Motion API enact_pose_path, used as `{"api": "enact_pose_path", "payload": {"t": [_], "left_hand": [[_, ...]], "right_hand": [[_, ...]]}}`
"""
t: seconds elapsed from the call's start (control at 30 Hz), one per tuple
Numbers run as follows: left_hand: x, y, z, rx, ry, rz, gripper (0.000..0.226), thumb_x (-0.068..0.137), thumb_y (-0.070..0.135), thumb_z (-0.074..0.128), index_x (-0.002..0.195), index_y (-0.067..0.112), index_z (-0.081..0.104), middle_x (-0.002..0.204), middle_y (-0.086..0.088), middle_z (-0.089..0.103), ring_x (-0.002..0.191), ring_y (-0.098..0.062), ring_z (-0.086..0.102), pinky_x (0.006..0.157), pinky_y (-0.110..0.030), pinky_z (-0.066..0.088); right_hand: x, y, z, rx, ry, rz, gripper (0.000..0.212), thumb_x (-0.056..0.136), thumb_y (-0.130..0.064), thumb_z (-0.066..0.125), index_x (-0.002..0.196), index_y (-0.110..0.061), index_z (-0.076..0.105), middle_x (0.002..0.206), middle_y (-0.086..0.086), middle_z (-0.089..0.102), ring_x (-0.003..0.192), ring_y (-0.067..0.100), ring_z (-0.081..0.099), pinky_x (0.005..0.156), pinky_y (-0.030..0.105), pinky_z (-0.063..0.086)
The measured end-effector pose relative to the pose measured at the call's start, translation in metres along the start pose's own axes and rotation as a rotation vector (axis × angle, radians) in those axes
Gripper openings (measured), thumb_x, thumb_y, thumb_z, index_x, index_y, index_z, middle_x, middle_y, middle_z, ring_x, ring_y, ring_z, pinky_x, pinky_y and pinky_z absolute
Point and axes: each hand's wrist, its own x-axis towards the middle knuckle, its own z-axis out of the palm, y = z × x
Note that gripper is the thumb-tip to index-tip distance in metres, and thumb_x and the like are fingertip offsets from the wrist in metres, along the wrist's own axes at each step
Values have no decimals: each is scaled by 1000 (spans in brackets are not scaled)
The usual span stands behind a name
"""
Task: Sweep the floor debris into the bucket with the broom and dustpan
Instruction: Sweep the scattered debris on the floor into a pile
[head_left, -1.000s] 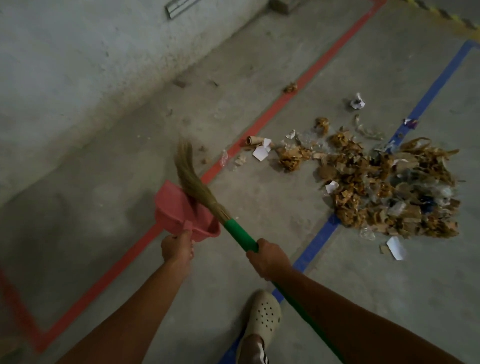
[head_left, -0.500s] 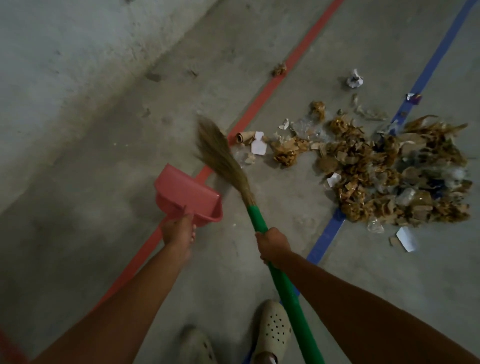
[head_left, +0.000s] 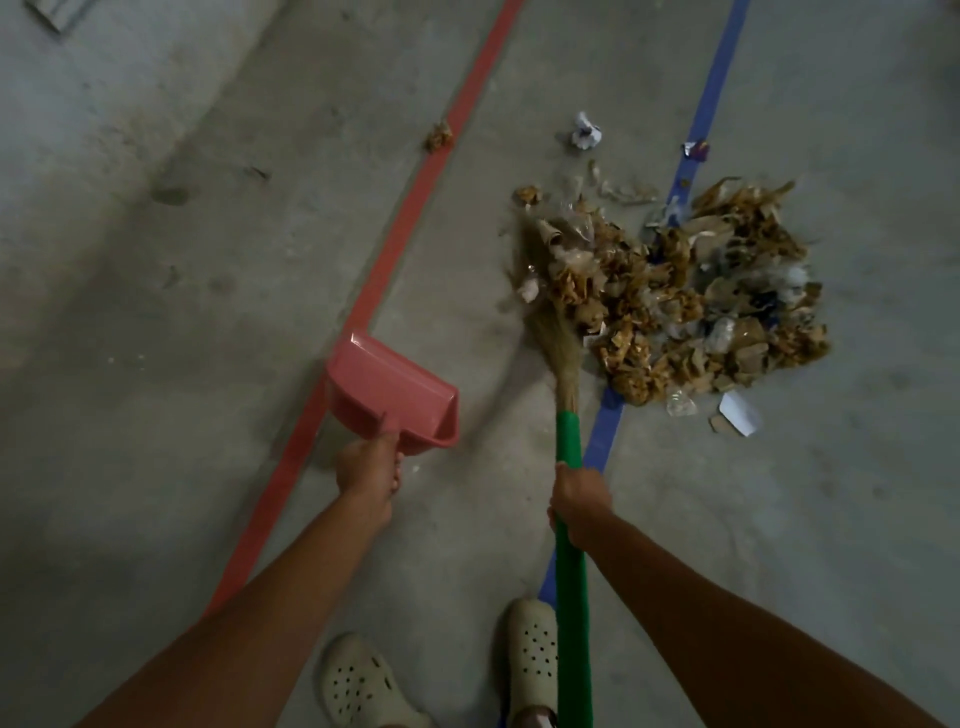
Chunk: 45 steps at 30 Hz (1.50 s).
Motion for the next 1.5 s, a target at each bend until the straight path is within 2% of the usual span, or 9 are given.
{"api": "enact_pose_path", "payload": {"t": [0.1,0.23,0.4,0.53,0.8,1.0,1.27,1.37,1.5], "left_hand": [[-3,3,8,58,-30,19,40,90,37,69,65,10,55,54,-5,52,29,-3,36,31,-14,25],[-13,10,19,117,-78,35,39,90,35,70,65,8,56,55,-5,52,27,-3,37,31,-12,26],[-31,26,35,180,-139,83,37,90,35,70,68,7,59,55,-4,54,29,-3,37,31,-13,26],[-46,40,49,183,-184,129,35,91,32,70,69,6,59,55,-6,52,28,-2,37,30,-13,25],[-66,42,66,242,-203,155,36,90,31,70,66,8,57,56,-6,52,29,-4,36,31,-13,25],[-77,37,68,221,-223,145,35,91,28,69,67,6,57,56,-7,52,28,-3,36,30,-13,25],[-75,47,63,193,-208,150,39,89,35,71,65,8,58,53,-4,53,29,-4,36,31,-14,26],[-70,51,55,180,-184,151,39,88,35,72,64,7,59,50,-3,53,28,-4,36,30,-14,26],[-60,57,33,163,-161,118,42,87,37,72,62,6,59,46,-3,50,26,-6,34,31,-13,25]], "right_hand": [[-3,2,-15,106,6,30,33,101,-40,48,109,-8,53,92,13,64,66,20,60,51,31,49],[-18,8,-35,266,29,14,30,100,-35,49,106,-5,55,83,13,61,59,21,56,44,26,43],[-45,18,-56,335,35,-68,32,100,-32,48,110,-3,57,75,11,57,50,18,51,31,16,37],[-65,23,-65,380,49,-120,33,102,-32,47,116,-4,54,81,11,59,51,16,51,34,19,40],[-86,35,-74,468,138,-150,29,104,-33,44,111,-8,54,79,9,58,53,16,52,36,21,40],[-88,49,-83,331,145,-191,32,104,-39,40,115,-10,51,87,7,61,62,16,57,47,25,46],[-100,50,-79,211,146,-330,28,103,-38,44,112,-13,52,81,3,61,60,11,58,51,26,52],[-106,41,-70,125,104,-401,25,100,-35,52,111,-13,50,87,6,63,66,17,62,62,36,60],[-118,23,-50,-91,45,-490,24,96,-36,57,110,-20,46,92,8,63,79,25,68,73,45,61]]}}
